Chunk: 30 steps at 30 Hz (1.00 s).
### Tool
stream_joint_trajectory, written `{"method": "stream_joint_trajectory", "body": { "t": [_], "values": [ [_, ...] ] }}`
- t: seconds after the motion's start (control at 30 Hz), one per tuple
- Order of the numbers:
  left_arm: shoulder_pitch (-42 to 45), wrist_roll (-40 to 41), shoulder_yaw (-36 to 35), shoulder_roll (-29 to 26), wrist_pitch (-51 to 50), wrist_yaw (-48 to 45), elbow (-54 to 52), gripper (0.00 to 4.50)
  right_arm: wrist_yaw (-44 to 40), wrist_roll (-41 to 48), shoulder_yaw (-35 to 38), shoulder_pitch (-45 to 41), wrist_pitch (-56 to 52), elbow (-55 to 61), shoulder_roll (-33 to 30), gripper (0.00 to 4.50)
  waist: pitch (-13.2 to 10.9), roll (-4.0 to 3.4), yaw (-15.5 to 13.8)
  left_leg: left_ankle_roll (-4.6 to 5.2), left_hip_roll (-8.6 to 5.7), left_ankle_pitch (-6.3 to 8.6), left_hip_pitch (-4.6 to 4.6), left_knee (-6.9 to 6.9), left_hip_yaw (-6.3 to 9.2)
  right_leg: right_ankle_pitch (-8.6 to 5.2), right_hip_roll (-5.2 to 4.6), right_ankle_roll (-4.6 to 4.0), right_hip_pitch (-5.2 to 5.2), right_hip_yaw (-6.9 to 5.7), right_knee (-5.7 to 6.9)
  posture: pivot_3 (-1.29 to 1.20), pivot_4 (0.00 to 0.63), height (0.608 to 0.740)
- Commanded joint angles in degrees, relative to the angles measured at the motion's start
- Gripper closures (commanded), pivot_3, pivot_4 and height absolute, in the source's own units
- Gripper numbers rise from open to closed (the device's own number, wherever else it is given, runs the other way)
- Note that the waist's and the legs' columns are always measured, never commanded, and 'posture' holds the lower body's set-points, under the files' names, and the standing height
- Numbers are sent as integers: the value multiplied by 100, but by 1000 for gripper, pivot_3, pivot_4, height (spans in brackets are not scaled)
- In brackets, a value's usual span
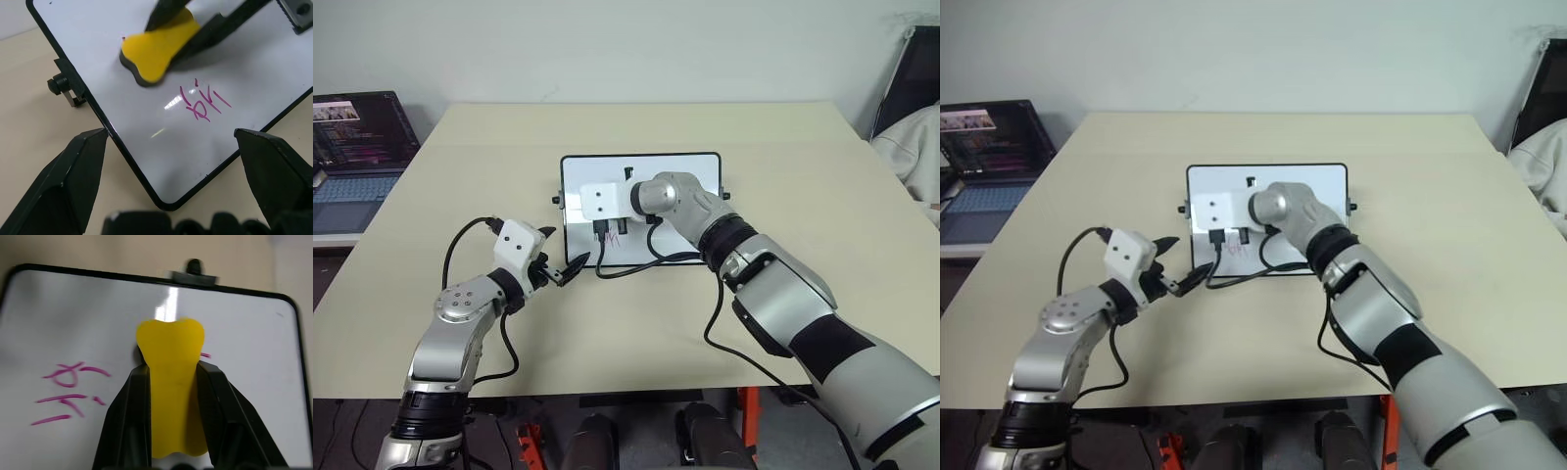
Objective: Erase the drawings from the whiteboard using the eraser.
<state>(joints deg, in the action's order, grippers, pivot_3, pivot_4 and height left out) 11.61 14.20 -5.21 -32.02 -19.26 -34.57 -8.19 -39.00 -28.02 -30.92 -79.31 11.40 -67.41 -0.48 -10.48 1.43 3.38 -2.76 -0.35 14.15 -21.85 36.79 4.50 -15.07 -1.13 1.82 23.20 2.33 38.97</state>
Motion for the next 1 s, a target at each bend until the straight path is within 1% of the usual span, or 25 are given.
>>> {"method": "stream_joint_trajectory", "body": {
  "t": [0.03, 0.1, 0.13, 0.23, 0.4, 0.43, 0.5, 0.63, 0.7, 0.8, 0.93, 1.0],
  "values": [
    [-20, -4, -92, -2, 142, 3, -98, 0, 746, -69, 159, -116, -184, -203, -46, 3534, -1, -1, 0, 0, 0, 0, 0, 2, 1, 0, 0, 0, 0, 0, 0, 0, 150, 740],
    [-36, -5, -84, 9, 145, 14, -111, 0, 1145, -60, 245, -257, -205, -276, -74, 3534, -1, -2, -12, 0, 1, -1, -1, 5, 3, 0, 0, 0, 0, 0, 1, 0, 150, 740],
    [-39, -8, -76, 16, 148, 17, -110, 0, 1215, -51, 262, -301, -217, -317, -93, 3534, -2, -3, -18, 0, 1, -2, -1, 6, 4, 0, 0, -1, 0, -1, 1, 0, 150, 740],
    [-24, -12, -63, 31, 151, 11, -94, 0, 815, -93, 155, -254, -238, -406, -120, 3534, -2, -2, -28, 0, -1, -4, -4, 8, 4, 0, 1, -1, 0, -2, 0, 0, 150, 740],
    [36, -21, -40, 48, 171, -5, -41, 0, -179, -121, -23, 25, -176, -275, -58, 3534, -1, -1, -24, 0, -1, -3, -3, 3, 2, 0, 1, 0, 0, -1, 0, 0, 150, 740],
    [46, -23, -31, 48, 176, -12, -34, 0, -226, -112, -13, 40, -187, -242, -51, 3534, -1, -1, -23, 0, -1, -2, -2, 2, 2, 0, 1, 0, 0, -1, 0, 0, 150, 740],
    [68, -23, -22, 50, 186, -16, -11, 0, -112, -101, 43, 6, -226, -217, -55, 3534, -1, -1, -22, 0, -1, -3, -1, 3, 2, 0, 1, 0, -1, -1, 0, 0, 150, 740],
    [78, -26, -8, 49, 203, -22, 5, 0, 932, -15, 346, -293, -330, -332, -73, 3534, -2, -2, -20, 0, 0, -3, -1, 5, 3, 0, 1, -1, -1, -1, 1, 0, 150, 740],
    [70, -28, -3, 51, 207, -21, -2, 0, 1043, -21, 379, -370, -357, -404, -92, 3534, -2, -2, -29, 0, 1, -4, -2, 6, 5, 0, 1, -1, 0, -2, 1, 0, 150, 740],
    [61, -36, 16, 65, 212, -16, -19, 0, 699, -102, 254, -301, -353, -479, -66, 3534, -2, -2, -29, 0, -1, -4, -4, 6, 4, -1, 1, -1, 0, -1, -1, 0, 150, 740],
    [60, -51, 35, 82, 209, -4, -45, 0, -87, -54, 184, -117, -371, -460, -5, 3534, -1, -2, -25, 0, -1, -3, -3, 3, 3, 0, 0, -1, 0, -2, -1, 0, 150, 740],
    [49, -60, 35, 80, 211, -2, -58, 0, -207, -7, 242, -91, -389, -437, -10, 3534, -1, -2, -22, 0, -1, -3, -2, 1, 3, 0, 0, 0, -1, -2, -1, 0, 150, 740]
  ]
}}
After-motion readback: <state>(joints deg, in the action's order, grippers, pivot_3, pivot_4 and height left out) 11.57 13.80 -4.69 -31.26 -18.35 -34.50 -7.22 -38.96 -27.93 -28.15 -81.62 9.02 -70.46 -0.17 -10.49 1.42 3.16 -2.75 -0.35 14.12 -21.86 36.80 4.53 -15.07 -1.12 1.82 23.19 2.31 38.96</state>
